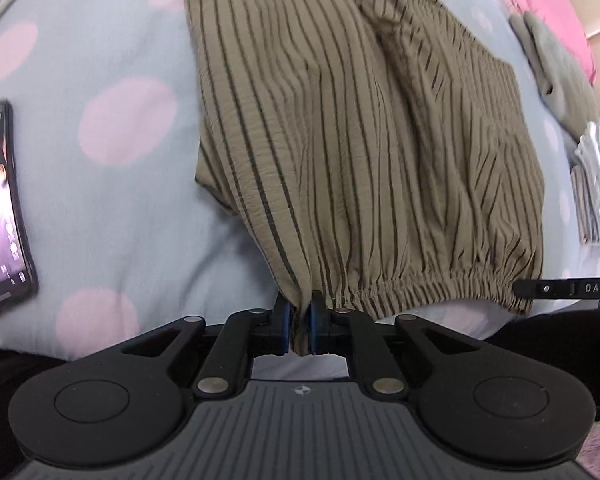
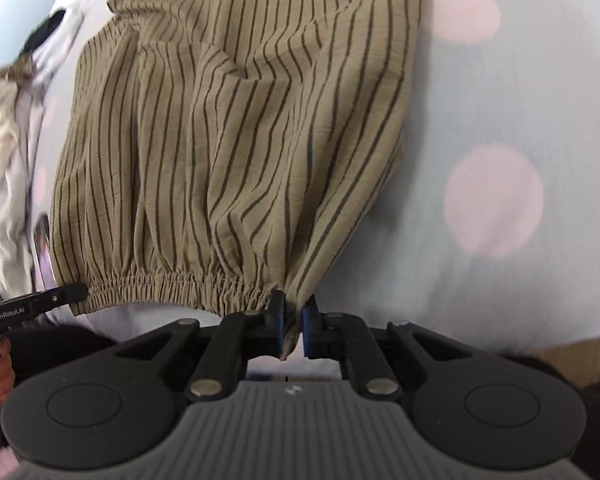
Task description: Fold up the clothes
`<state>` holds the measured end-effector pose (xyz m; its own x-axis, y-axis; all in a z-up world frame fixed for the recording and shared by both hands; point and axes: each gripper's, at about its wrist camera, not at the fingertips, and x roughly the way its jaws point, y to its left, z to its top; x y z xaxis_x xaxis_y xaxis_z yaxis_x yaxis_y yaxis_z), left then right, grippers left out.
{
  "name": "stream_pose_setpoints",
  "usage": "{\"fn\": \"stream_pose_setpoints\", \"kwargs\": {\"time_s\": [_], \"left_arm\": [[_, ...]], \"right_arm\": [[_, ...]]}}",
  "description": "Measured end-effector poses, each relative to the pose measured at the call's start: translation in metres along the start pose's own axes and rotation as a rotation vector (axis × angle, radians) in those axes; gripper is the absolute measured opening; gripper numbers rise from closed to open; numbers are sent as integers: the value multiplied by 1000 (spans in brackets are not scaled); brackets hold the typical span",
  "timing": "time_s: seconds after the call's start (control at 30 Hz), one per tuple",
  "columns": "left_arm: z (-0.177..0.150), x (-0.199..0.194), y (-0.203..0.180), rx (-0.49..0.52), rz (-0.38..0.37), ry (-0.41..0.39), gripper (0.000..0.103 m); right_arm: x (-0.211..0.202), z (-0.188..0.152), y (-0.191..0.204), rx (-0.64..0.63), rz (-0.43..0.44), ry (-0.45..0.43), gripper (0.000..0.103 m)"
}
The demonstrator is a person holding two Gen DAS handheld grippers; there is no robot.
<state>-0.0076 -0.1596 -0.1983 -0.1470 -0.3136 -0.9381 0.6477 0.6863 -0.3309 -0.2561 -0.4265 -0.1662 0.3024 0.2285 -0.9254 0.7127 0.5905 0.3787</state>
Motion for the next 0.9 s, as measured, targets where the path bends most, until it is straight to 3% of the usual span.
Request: {"fn": "stream_pose_setpoints", "kwargs": {"time_s": [0.17,0.27,0.33,0.37,0.6,0.8,0.9], "left_arm": [[0,8,-3,29,37,-10,14],[-1,7,-9,62,78,-23,22],[-4,4,-11,83,107,-28,39],[-4,3,-14,97,121,-24,42],[-12,-18,-20,194,184,-61,43],[7,-37,-24,213,140,-68,43],[28,-53,-18,216,144,-120,43]], "right_arm": [[10,0,5,-31,-34,-11,10],[12,0,12,-94,-89,-21,24],[7,-4,14,-127,-119,-39,39],[4,-5,15,-133,-127,-45,39],[-21,-12,13,-176,-153,-84,49],[-44,-4,19,-221,-178,-201,56],[-58,12,14,-194,-195,-271,56]]}}
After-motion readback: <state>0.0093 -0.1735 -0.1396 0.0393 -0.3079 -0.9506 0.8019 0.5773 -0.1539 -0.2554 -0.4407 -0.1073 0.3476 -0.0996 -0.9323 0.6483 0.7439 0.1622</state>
